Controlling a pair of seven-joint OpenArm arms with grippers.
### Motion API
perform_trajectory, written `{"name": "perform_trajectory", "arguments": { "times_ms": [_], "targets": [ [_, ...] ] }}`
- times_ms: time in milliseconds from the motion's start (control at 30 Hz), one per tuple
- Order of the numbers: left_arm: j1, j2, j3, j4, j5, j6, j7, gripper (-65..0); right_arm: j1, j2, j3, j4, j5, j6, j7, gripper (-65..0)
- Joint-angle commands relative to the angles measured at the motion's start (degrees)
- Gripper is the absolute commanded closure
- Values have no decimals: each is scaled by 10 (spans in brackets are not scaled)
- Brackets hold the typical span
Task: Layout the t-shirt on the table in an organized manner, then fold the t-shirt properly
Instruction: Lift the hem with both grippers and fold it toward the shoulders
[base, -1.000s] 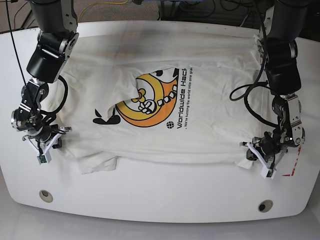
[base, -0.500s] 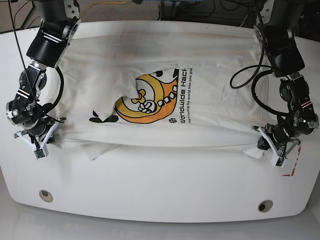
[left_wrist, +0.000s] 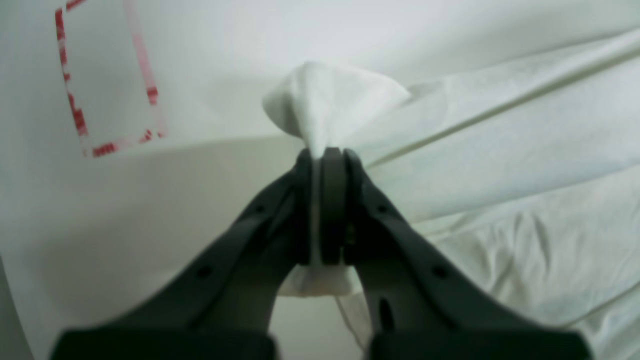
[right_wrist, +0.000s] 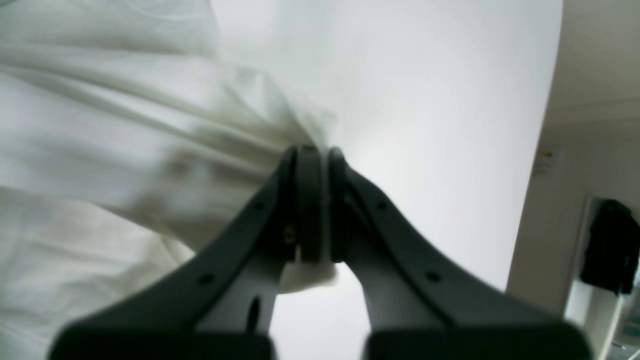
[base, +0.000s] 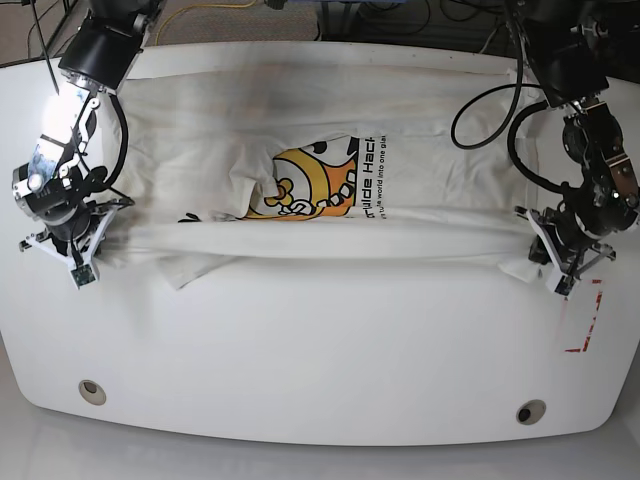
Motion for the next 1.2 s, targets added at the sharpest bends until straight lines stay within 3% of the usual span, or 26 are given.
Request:
{"name": "perform_trajectory", "arguments": {
  "times_ms": [0,567,700,900,1000,1167],
  "targets": [
    [17,-12,-4,36,5,4,-4,-3,-11,0,19,34,-7,-5,1,0],
    [145,-12,-5,62,8,4,-4,-6,-106,-43,47,43,-6,-5,2,-19],
    [155,-11,0,62,7,4,-4,-43,-110,-56,47,43,-7,-5,3,-162],
    [155,-11,0,63,7,4,41,-282,-124,-61,47,54,-7,-5,3,-420],
    [152,-11,0,67,6,4,65,-358,-126,-63,47,72,-5,-5,1,-480],
    [153,-11,0,105,5,4,73,-361,-119,-80,46,95,-3,-5,0,-490]
  ]
}}
